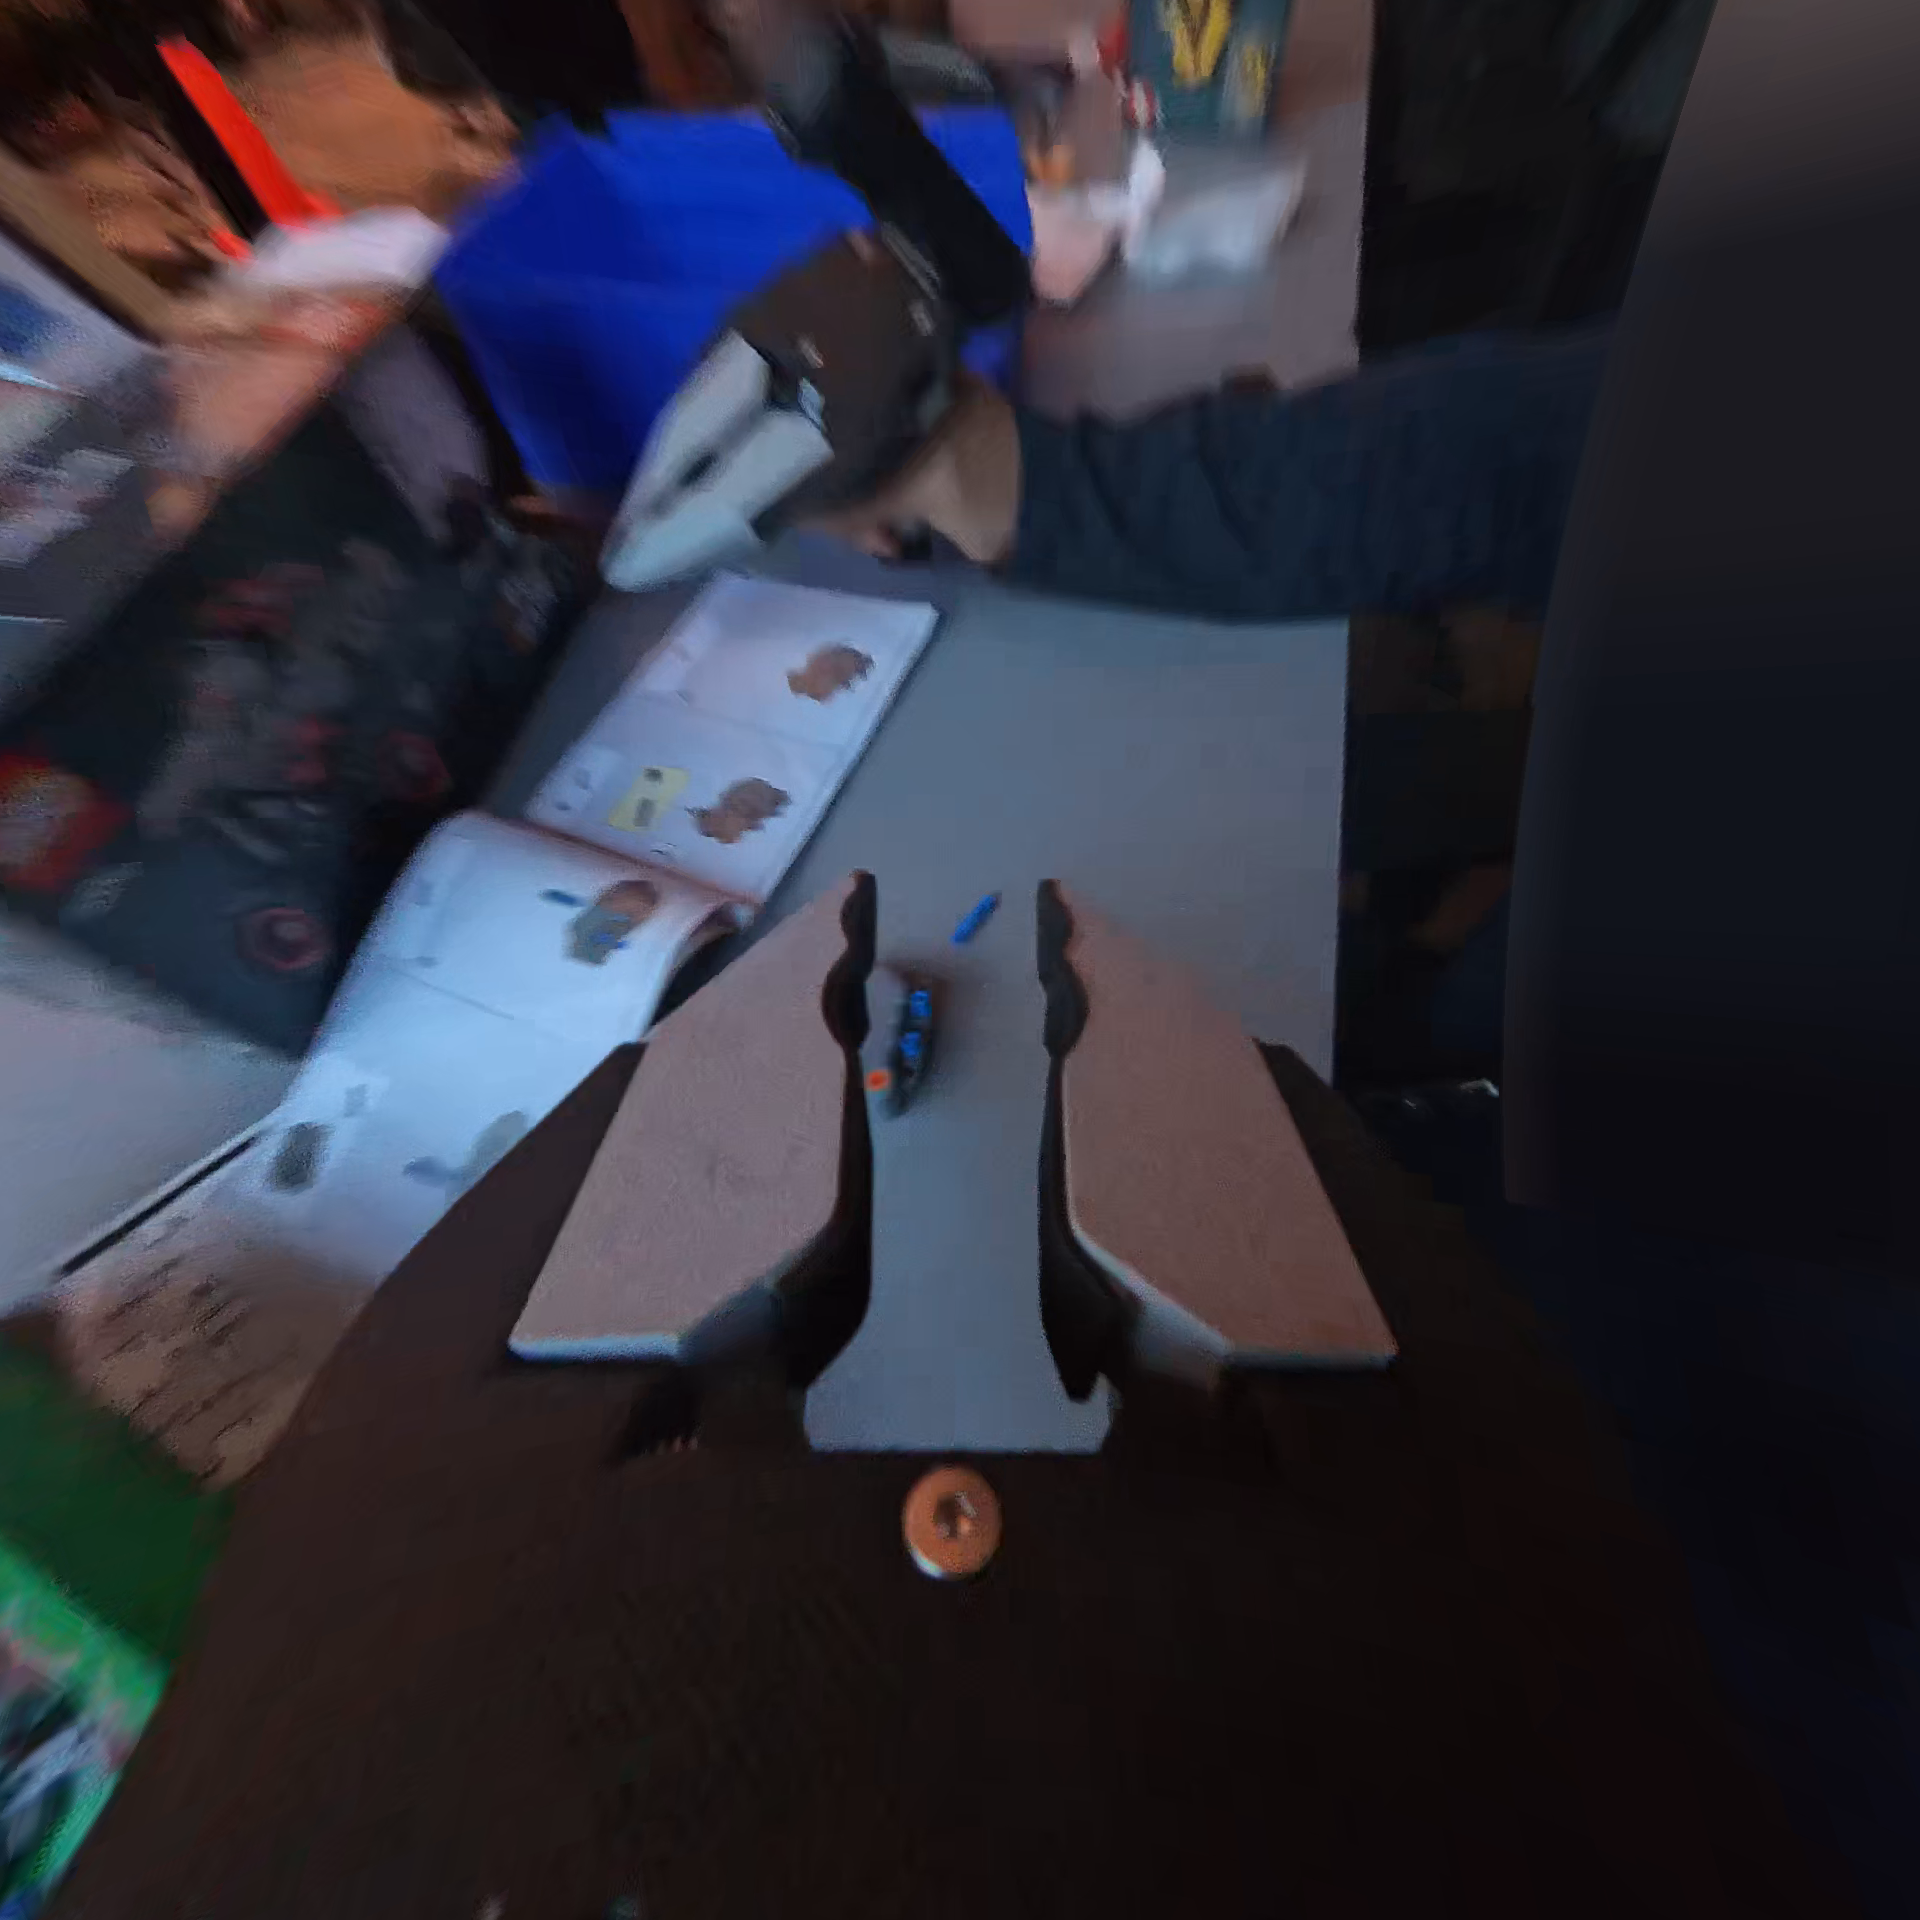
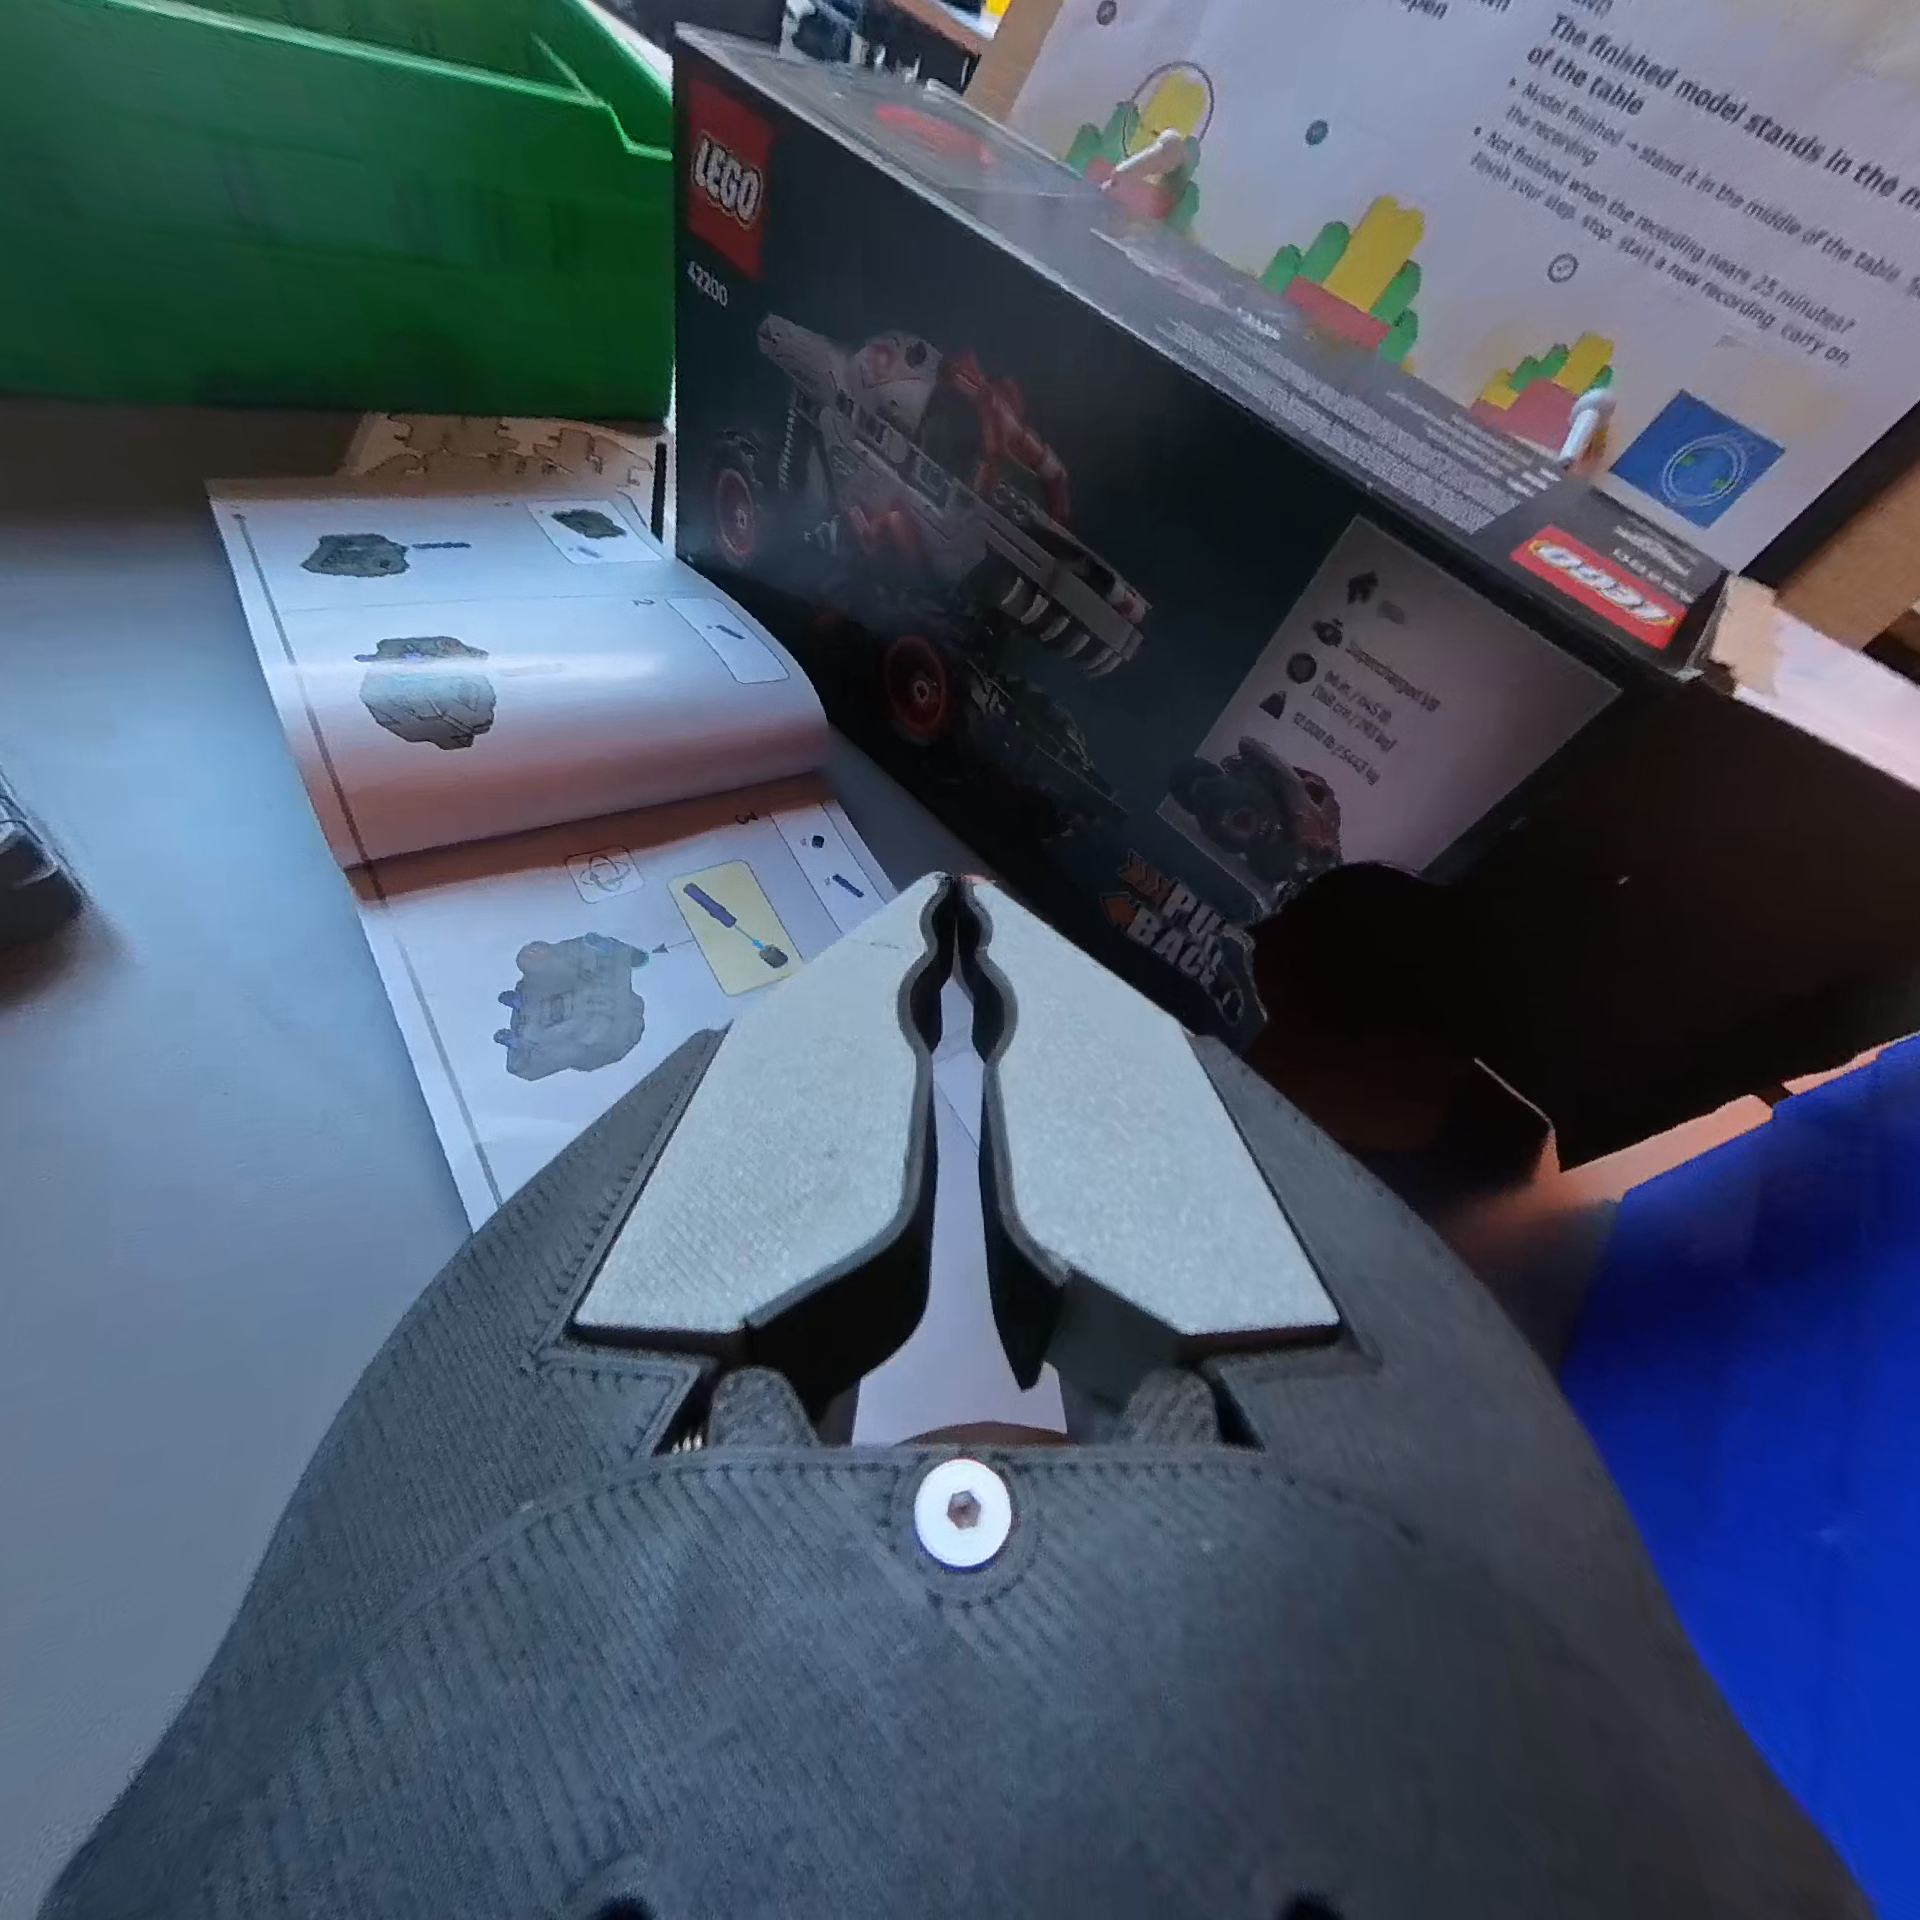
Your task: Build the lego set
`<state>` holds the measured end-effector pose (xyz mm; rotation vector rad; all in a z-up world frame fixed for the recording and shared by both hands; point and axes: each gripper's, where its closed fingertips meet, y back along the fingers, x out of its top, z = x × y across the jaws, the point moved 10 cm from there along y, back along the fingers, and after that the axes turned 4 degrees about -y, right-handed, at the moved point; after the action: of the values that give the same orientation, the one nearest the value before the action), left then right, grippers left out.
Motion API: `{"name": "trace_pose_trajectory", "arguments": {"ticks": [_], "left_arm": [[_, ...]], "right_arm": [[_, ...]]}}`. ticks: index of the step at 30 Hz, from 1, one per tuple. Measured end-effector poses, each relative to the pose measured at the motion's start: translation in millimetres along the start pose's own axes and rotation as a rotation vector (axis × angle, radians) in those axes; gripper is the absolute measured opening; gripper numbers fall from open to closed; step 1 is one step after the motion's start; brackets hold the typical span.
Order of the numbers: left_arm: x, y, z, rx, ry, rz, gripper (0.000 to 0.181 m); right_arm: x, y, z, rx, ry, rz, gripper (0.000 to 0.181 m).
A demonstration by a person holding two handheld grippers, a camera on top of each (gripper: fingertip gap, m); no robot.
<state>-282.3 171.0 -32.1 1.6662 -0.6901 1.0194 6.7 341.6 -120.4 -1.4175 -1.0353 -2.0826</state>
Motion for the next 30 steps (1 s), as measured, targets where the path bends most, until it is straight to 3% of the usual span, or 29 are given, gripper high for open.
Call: {"name": "trace_pose_trajectory", "arguments": {"ticks": [2,5,8,12,15,21,30], "left_arm": [[-1,49,-17,0.162,0.014,0.060,0.030],[-15,117,-54,0.524,0.034,0.061,0.020],[-41,153,-87,0.655,0.102,0.043,0.020],[-85,160,-127,0.717,0.159,0.056,0.019],[-110,151,-137,0.656,0.228,0.036,0.020],[-123,136,-140,0.692,0.173,0.013,0.015],[-129,141,-148,0.712,0.239,0.164,0.011]], "right_arm": [[-3,-1,-2,0.001,0.011,-0.017,0.000],[-4,-7,-4,0.004,0.013,-0.037,0.000],[-6,-13,-4,-0.019,0.015,-0.052,0.000],[-10,-18,3,-0.102,0.040,-0.075,0.000],[-10,-16,8,-0.161,0.043,-0.068,0.000],[-4,-10,17,-0.159,0.001,-0.040,0.000],[-5,7,22,-0.066,-0.121,0.000,0.000]]}}
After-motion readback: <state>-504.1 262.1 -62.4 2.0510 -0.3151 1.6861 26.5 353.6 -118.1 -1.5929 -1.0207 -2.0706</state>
